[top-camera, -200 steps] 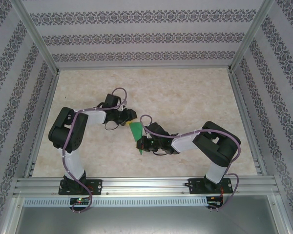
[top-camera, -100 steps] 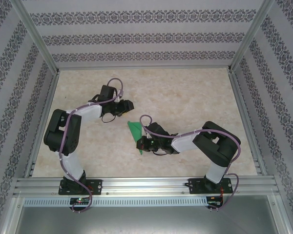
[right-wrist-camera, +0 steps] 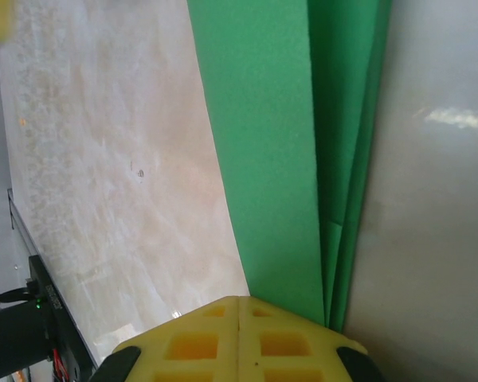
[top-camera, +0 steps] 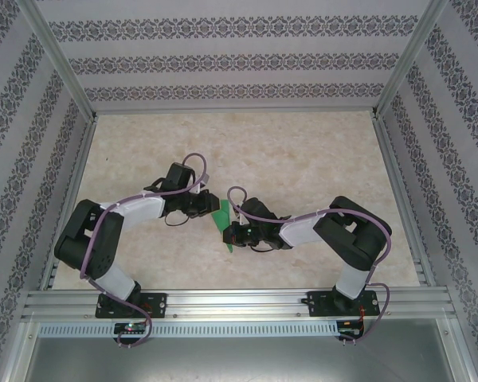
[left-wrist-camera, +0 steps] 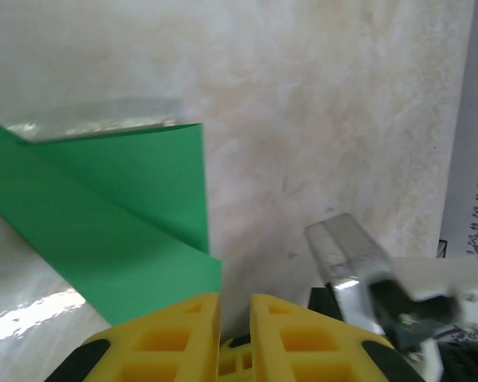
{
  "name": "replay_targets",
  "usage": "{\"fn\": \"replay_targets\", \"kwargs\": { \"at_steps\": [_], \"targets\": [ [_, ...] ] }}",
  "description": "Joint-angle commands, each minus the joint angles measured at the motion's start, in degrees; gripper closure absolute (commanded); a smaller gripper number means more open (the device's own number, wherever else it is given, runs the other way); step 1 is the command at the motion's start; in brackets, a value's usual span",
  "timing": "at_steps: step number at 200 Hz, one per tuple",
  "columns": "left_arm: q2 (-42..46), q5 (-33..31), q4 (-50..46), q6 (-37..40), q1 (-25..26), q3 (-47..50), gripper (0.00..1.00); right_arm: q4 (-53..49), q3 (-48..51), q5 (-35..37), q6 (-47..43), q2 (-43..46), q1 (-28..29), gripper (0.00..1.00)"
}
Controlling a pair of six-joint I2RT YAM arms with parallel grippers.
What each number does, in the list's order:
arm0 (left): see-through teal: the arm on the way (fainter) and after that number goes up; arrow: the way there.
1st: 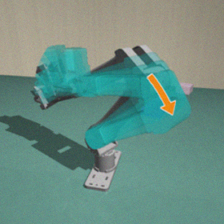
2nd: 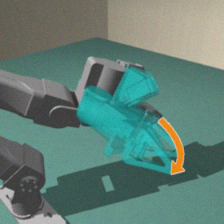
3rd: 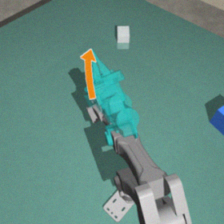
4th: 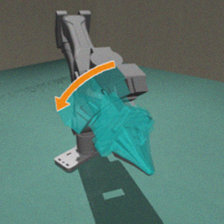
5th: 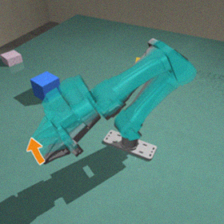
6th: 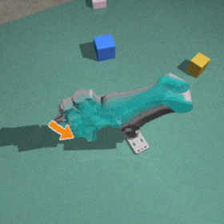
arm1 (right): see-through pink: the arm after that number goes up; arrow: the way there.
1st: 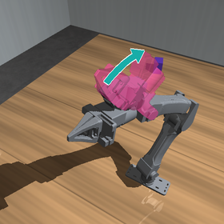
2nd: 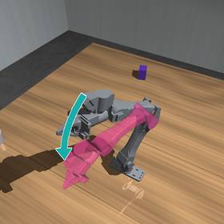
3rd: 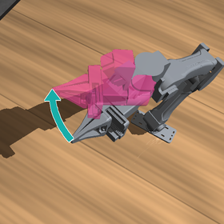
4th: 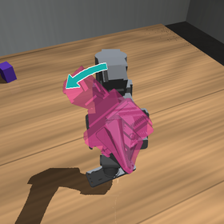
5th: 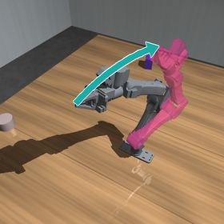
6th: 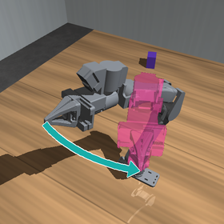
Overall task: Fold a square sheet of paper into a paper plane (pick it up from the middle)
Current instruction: Fold the wing for the fifth time at the center of the table.
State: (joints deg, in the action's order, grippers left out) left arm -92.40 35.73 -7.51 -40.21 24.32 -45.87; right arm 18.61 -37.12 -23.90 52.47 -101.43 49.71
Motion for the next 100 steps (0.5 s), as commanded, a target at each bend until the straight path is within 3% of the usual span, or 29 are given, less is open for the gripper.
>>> {"fn": "replay_targets", "kwargs": {
  "at_steps": [1,41,100],
  "targets": [
    [-1.25,0.42,5.13,-1.9,0.62,0.05,0.82,-11.61,1.58,2.52,-3.11,-2.68,-0.62,1.0],
    [-4.02,-1.5,7.55,-2.28,3.46,0.01,0.81,-12.14,1.19,2.71,-3.16,-2.29,-0.58,1.0],
    [-11.38,-4.67,5.73,-2.04,3.46,-0.06,0.84,-12.88,0.66,3.46,-3.02,-0.46,-0.42,1.0]
  ]
}}
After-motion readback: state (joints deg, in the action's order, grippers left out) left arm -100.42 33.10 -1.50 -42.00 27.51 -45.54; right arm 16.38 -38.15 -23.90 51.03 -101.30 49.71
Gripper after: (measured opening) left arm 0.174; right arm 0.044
